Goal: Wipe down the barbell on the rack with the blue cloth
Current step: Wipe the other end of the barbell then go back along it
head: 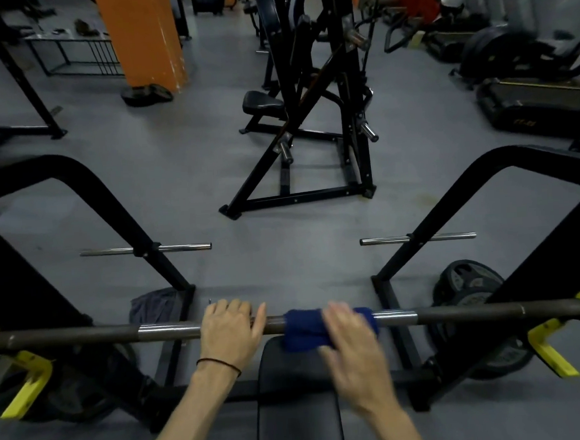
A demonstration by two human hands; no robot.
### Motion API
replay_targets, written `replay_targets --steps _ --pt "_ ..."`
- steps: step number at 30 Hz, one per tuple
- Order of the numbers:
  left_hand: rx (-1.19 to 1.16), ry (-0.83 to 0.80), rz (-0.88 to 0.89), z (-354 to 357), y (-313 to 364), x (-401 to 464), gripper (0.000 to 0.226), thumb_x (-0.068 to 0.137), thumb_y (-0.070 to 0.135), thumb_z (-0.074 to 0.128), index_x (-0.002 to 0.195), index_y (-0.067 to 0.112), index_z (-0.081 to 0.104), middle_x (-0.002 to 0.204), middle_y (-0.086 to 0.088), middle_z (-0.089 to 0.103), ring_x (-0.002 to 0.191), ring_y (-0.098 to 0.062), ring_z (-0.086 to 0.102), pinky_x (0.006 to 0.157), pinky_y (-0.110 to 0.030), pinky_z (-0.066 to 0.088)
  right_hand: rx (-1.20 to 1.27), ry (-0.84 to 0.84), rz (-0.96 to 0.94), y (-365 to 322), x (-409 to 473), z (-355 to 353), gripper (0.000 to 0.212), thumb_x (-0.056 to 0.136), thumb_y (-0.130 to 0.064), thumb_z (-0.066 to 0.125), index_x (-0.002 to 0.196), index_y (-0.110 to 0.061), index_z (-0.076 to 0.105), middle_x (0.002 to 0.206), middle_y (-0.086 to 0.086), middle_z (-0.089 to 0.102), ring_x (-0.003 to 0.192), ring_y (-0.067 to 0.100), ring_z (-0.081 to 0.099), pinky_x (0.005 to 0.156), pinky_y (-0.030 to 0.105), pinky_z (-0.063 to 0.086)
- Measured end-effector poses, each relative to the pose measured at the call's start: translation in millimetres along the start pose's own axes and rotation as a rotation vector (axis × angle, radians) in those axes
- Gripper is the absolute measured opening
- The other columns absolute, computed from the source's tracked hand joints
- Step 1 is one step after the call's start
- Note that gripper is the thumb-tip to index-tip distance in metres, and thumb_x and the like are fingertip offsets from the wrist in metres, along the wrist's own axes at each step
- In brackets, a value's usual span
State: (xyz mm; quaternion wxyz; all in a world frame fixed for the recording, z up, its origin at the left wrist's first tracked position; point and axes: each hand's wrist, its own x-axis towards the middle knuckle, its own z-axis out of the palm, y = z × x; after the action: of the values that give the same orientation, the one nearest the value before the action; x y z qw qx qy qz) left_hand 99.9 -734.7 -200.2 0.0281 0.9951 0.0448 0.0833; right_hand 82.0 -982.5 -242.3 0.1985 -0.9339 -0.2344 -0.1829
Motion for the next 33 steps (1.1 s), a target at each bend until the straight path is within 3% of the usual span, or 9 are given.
replay_targets --steps 5,11,14,17,21,25,29,31,33 --pt "-0.027 0.081 -0.063 2.9 -44.2 -12.6 0.055 0.1 0.047 0.035 0.082 0.013 0.074 0.077 -0.005 0.069 0.073 -0.027 0.062 0.078 -0.043 0.044 0.118 0.184 0.448 -20.0 3.0 12.2 0.071 0.107 -0.052 0.028 0.157 -0.001 0.032 0.169 0.005 0.019 0.158 0.028 0.012 0.126 0.051 0.008" --pt "-0.075 0.038 -0.029 6.1 -42.8 -13.4 0.057 0.1 0.044 0.033 0.121 0.008 0.072 0.122 -0.013 0.07 0.111 -0.03 0.066 0.104 -0.05 0.042 -0.008 -0.099 -0.077 -102.8 14.5 40.4 0.082 0.102 -0.058 0.038 0.163 -0.008 0.016 0.171 0.007 0.01 0.158 0.022 0.01 0.123 0.04 0.016" --pt "-0.086 0.022 -0.013 7.5 -51.9 -14.8 0.059 0.1 0.048 0.033 0.127 0.009 0.069 0.128 -0.013 0.068 0.119 -0.031 0.062 0.11 -0.051 0.038 -0.028 -0.006 0.025 -43.9 0.3 22.6 0.069 0.103 -0.046 0.043 0.159 -0.009 0.03 0.17 0.005 0.02 0.156 0.023 0.021 0.121 0.044 0.025" --pt "-0.09 0.048 -0.065 7.9 -64.4 -19.1 0.065 0.101 0.053 0.03 0.122 0.007 0.07 0.126 -0.014 0.068 0.119 -0.034 0.062 0.11 -0.052 0.038 0.001 0.16 0.27 -16.8 -8.9 2.5 0.059 0.104 -0.04 0.038 0.15 -0.004 0.047 0.163 0.009 0.036 0.152 0.027 0.03 0.126 0.049 0.016" --pt "-0.102 0.103 -0.148 5.4 -90.3 -20.3 0.08 0.103 0.058 0.016 0.115 0.004 0.073 0.12 -0.017 0.07 0.116 -0.036 0.063 0.11 -0.052 0.038 0.116 0.287 0.298 -33.6 38.4 -13.6 0.035 0.103 -0.032 0.043 0.109 -0.01 0.07 0.122 0.004 0.065 0.12 0.028 0.059 0.123 0.049 0.025" --pt "-0.043 0.153 -0.176 8.4 -113.0 -19.0 0.068 0.102 0.052 0.028 0.116 0.003 0.072 0.123 -0.018 0.069 0.119 -0.037 0.061 0.111 -0.054 0.036 -0.046 0.119 0.314 -16.7 74.4 -0.5 0.046 0.106 -0.037 0.035 0.117 -0.01 0.071 0.127 0.009 0.066 0.12 0.026 0.06 0.117 0.046 0.035" --pt "-0.002 0.208 -0.142 12.4 -113.4 -11.6 0.057 0.099 0.041 0.034 0.115 0.004 0.074 0.123 -0.018 0.069 0.12 -0.038 0.06 0.11 -0.055 0.038 -0.143 0.028 0.273 -49.9 78.1 26.0 0.065 0.11 -0.044 0.025 0.078 -0.015 0.074 0.076 0.003 0.069 0.073 0.026 0.063 0.093 0.047 0.049" --pt "-0.006 0.212 -0.126 12.6 -111.3 -9.1 0.056 0.099 0.04 0.033 0.116 0.005 0.074 0.123 -0.018 0.069 0.122 -0.038 0.059 0.112 -0.053 0.037 -0.073 0.02 0.157 -88.3 78.8 42.1 0.052 0.108 -0.043 0.034 0.081 -0.017 0.07 0.079 0.002 0.066 0.076 0.026 0.06 0.084 0.046 0.05" --pt "-0.012 0.219 -0.097 14.2 -111.6 -9.8 0.057 0.099 0.041 0.033 0.118 0.004 0.072 0.125 -0.018 0.068 0.123 -0.037 0.059 0.112 -0.052 0.036 -0.052 -0.038 0.039 -115.7 72.5 55.8 0.052 0.108 -0.046 0.03 0.111 -0.014 0.072 0.107 0.005 0.071 0.101 0.025 0.063 0.099 0.045 0.05"
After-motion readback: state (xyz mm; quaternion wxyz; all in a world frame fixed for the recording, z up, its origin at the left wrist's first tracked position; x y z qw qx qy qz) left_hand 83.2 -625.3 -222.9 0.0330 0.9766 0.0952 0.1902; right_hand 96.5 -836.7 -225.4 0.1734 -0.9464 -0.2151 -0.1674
